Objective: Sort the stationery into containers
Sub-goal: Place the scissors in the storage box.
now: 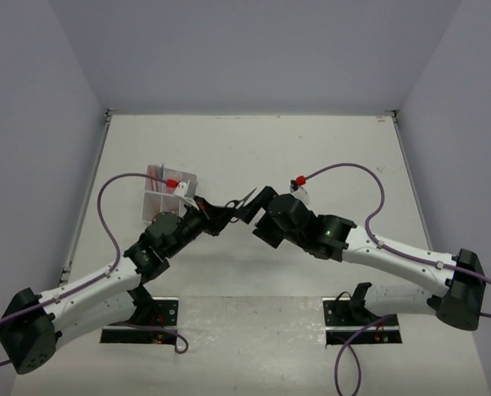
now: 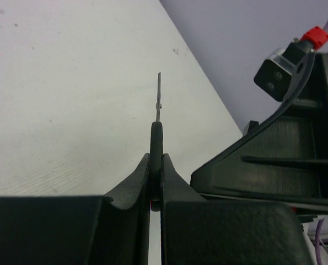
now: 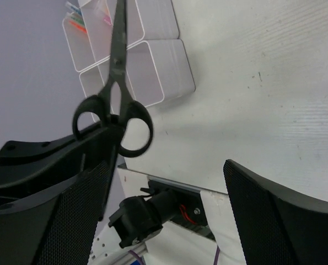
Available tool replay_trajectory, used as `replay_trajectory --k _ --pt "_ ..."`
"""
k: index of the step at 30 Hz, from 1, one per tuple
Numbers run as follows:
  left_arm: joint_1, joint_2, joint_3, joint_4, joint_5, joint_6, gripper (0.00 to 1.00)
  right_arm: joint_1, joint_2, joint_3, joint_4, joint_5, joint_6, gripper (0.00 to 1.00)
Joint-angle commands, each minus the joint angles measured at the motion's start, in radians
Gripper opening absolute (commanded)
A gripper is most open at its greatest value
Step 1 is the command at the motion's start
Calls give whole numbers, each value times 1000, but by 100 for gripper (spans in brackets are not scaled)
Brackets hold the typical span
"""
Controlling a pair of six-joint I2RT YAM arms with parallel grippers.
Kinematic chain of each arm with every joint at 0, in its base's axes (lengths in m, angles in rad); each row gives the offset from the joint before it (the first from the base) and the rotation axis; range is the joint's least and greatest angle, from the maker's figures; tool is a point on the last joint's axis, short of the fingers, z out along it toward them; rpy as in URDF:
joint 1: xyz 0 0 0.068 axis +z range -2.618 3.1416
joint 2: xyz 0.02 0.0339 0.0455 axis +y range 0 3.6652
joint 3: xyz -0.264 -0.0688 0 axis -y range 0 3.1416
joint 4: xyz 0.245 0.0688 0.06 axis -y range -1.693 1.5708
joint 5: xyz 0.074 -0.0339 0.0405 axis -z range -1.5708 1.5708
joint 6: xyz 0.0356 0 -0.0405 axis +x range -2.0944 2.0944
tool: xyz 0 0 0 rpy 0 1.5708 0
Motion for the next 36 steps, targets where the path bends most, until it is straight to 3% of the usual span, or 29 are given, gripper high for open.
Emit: replay_trajectory --k 1,7,12,20,36 --pt "1 -42 239 -443 -167 135 0 3 -94 -39 -9 85 -9 88" --pt "8 28 586 -1060 -281 285 0 2 -270 -127 -134 219 -32 89" --pt "8 126 758 -1311 -282 341 0 0 -442 -201 -233 300 -8 95" --pt "12 195 829 -1512 -380 386 0 -3 -587 -277 -278 337 -11 96" --pt "43 507 958 -1602 -430 402 0 -5 -609 -303 -310 347 -3 99"
